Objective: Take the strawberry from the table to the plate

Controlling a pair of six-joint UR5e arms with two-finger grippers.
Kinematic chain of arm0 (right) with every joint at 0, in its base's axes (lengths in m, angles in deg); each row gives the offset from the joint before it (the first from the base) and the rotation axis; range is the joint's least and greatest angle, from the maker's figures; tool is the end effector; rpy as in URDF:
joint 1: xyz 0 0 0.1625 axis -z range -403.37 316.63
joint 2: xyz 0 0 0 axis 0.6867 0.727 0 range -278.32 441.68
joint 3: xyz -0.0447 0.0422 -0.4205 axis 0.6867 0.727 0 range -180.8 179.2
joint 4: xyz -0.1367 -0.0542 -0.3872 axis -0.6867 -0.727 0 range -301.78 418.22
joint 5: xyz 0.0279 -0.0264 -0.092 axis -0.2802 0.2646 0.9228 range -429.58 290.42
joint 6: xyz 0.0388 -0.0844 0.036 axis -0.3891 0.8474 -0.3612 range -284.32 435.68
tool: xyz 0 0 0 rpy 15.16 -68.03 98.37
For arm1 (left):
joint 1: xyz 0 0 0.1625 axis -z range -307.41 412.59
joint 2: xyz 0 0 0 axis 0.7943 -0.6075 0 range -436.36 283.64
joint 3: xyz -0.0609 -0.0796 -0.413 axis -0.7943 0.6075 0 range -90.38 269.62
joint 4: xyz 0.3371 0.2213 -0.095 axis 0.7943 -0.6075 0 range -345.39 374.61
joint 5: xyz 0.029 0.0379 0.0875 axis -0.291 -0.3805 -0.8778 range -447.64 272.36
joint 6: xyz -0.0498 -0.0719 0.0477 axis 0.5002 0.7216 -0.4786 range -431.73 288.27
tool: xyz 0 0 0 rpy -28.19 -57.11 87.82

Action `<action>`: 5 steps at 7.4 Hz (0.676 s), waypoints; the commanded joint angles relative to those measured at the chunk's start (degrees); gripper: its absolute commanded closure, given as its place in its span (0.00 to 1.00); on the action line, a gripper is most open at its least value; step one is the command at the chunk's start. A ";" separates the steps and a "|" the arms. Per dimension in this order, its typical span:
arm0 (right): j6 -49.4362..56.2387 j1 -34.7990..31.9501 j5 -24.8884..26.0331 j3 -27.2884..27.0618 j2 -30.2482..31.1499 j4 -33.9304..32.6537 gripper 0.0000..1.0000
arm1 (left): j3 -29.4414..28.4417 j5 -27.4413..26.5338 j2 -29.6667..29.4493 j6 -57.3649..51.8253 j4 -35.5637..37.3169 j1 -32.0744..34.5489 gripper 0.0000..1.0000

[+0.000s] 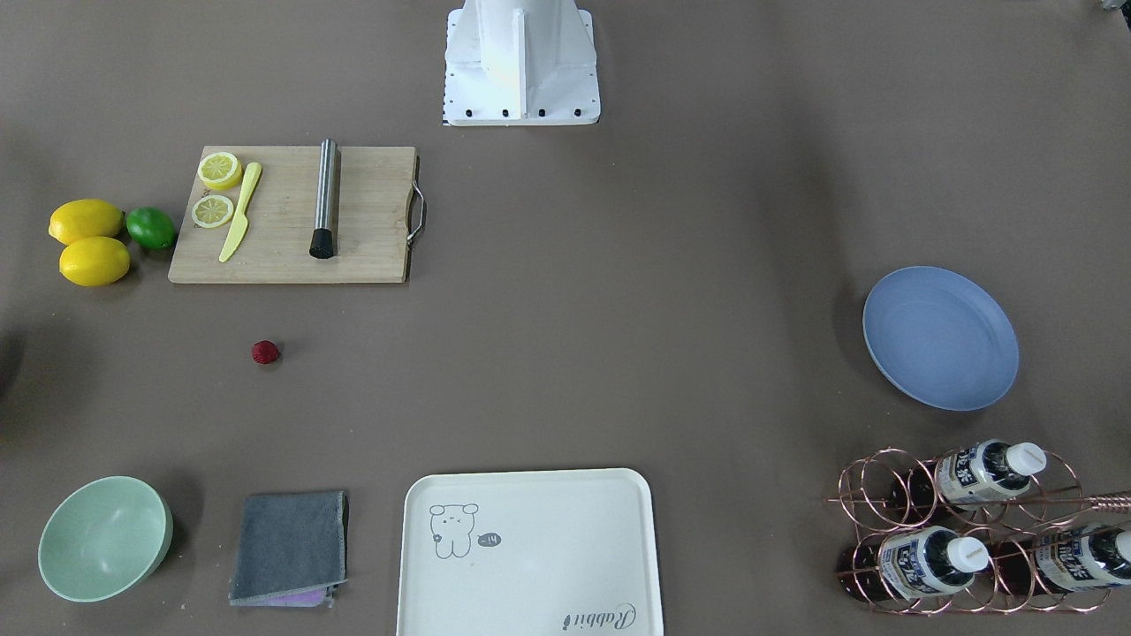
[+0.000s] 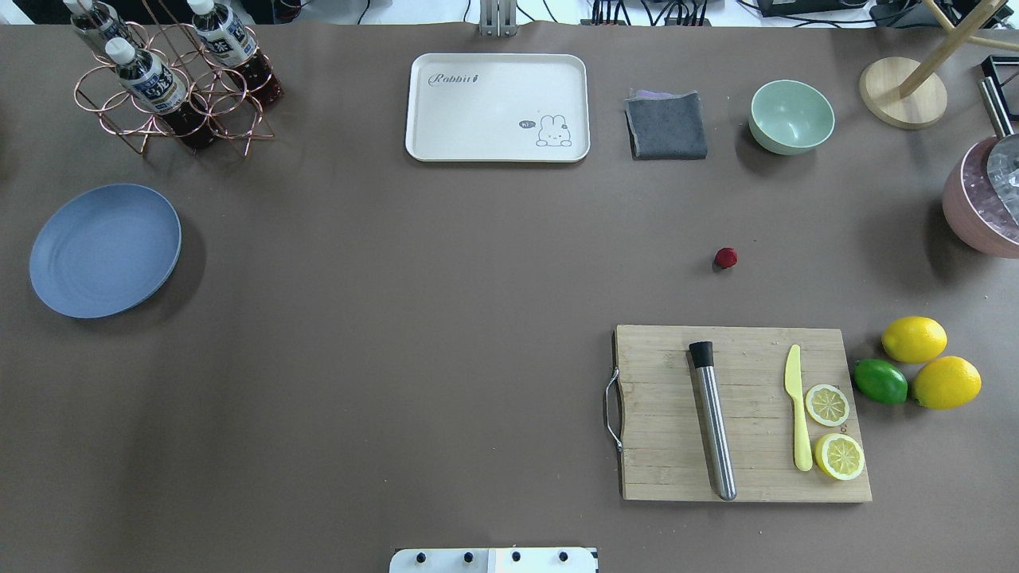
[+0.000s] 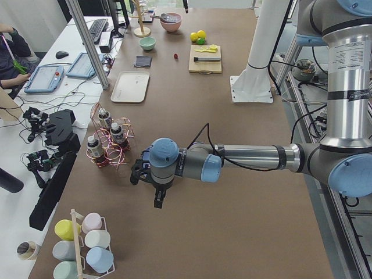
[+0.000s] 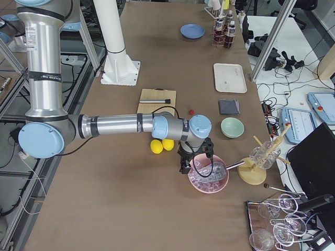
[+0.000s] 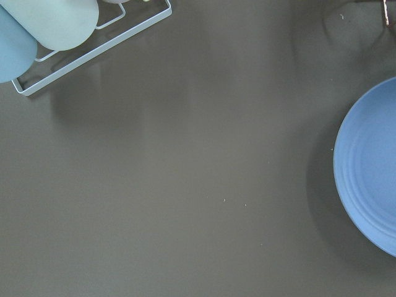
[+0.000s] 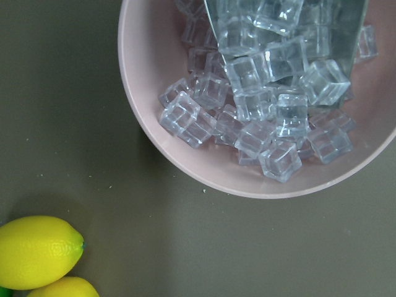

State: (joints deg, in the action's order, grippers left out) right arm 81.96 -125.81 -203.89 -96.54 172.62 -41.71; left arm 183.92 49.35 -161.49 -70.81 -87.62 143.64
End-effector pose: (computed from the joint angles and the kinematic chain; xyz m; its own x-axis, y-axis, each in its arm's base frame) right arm 0.0005 -0.4810 0.6345 0.6989 -0.1401 0.7014 0.2088 0.9779 -0.0128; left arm -0.0690 -0.4663 0.6363 0.6843 0.1195 -0.7194 0.0289 0.9813 0.1904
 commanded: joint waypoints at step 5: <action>-0.47 0.00 -4.09 -2.59 -2.95 1.30 0.00 | -4.55 0.21 -3.62 0.31 -9.13 -0.87 0.02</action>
State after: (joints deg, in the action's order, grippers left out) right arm 81.50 -125.81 -204.95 -97.48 170.41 -41.61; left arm 179.76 49.70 -163.05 -70.54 -96.24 143.46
